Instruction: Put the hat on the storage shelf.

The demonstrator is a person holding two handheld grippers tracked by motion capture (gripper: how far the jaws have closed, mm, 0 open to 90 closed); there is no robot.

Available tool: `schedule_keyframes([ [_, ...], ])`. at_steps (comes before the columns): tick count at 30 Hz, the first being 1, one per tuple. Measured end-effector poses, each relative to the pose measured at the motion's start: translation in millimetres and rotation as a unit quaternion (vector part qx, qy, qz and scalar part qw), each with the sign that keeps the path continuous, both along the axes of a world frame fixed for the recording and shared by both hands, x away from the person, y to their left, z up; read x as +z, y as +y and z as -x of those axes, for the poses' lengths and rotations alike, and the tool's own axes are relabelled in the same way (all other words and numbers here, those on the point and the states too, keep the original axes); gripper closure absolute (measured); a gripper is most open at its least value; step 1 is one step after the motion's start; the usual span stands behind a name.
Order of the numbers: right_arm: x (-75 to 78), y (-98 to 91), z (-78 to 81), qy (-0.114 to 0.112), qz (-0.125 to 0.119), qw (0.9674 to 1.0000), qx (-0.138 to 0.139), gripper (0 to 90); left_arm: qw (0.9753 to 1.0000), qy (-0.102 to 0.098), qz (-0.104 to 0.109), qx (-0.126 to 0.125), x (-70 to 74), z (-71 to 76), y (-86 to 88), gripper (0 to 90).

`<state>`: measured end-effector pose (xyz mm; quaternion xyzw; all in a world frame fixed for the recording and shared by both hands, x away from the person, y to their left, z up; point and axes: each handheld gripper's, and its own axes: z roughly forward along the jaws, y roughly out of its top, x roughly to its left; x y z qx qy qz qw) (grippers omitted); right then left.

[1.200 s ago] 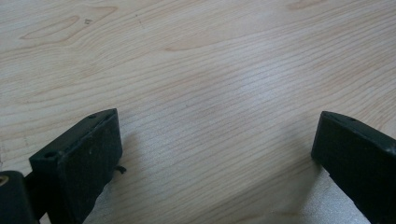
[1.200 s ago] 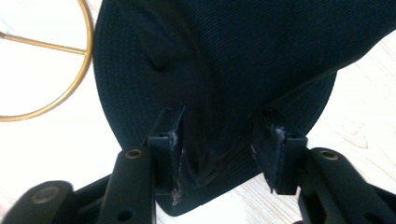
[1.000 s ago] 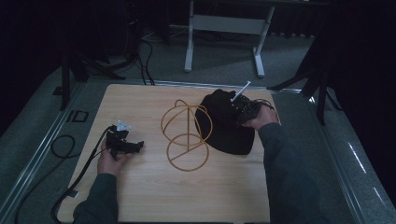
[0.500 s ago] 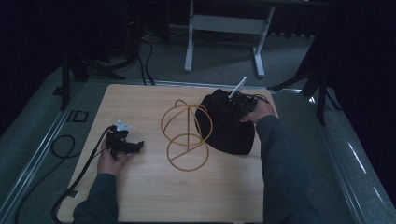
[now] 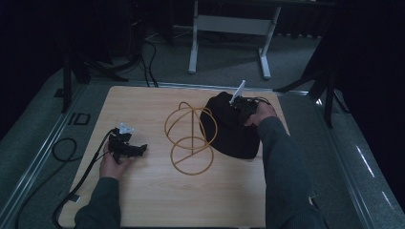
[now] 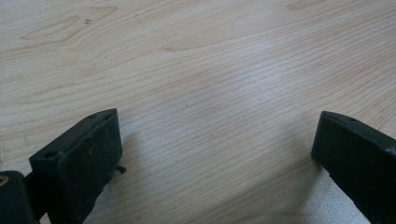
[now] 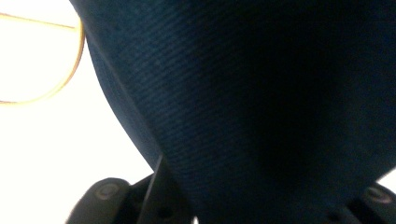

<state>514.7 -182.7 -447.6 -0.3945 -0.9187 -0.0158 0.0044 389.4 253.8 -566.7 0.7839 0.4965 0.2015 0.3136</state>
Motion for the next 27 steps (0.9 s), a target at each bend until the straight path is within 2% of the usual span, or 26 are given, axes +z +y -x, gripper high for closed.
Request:
schedule_keyframes([
  [3,1.7,0.5,0.8,-0.003,0.005,1.0000,0.002,85.2,1.0000,0.000,0.000,0.000,0.0,0.0,0.0,2.0],
  [11,7.7,-6.6,7.0,-0.030,-0.001,0.9995,0.006,86.8,1.0000,0.000,0.000,0.000,0.0,0.0,0.0,2.0],
  [20,19.0,-17.1,17.9,-0.052,-0.023,0.9983,0.011,87.0,1.0000,0.000,0.000,0.000,0.0,0.0,0.0,2.0],
  [27,27.6,-20.2,23.5,-0.057,-0.039,0.9974,0.021,87.0,1.0000,0.000,0.000,0.000,0.0,0.0,0.0,2.0],
])
